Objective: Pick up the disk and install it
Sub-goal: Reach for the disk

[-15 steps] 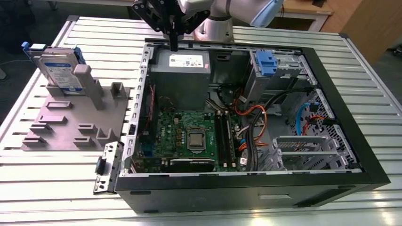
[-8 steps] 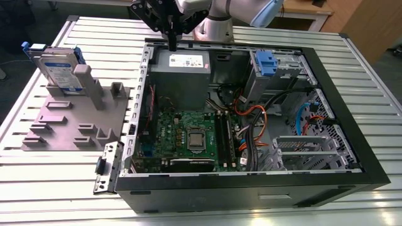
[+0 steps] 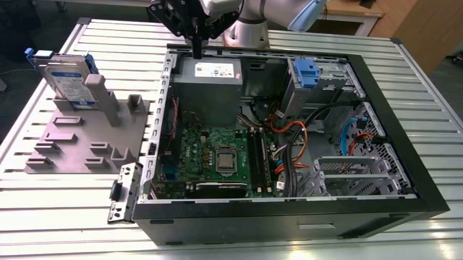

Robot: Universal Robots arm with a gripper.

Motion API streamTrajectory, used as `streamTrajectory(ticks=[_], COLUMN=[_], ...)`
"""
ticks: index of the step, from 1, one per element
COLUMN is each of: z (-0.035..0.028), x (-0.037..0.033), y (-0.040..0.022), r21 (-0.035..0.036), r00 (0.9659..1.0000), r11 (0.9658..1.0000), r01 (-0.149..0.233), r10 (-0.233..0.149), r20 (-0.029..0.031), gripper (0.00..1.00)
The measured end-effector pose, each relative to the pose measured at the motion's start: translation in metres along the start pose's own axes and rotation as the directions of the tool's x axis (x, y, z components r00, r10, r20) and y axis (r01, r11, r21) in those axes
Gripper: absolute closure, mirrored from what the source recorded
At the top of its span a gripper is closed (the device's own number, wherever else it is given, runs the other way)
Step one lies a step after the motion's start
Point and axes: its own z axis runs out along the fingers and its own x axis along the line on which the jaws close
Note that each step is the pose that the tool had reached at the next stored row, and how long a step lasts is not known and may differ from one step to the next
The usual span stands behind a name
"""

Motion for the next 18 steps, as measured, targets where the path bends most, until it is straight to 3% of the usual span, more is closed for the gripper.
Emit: streamTrajectory(ticks=[18], z=[0.0005], x=[0.0041], y=[-0.0003], r21=[-0.0002], r00=[1.0000], r11=[1.0000], r01=[0.000], r10=[0.000], r20=[0.0001], gripper=[0.89])
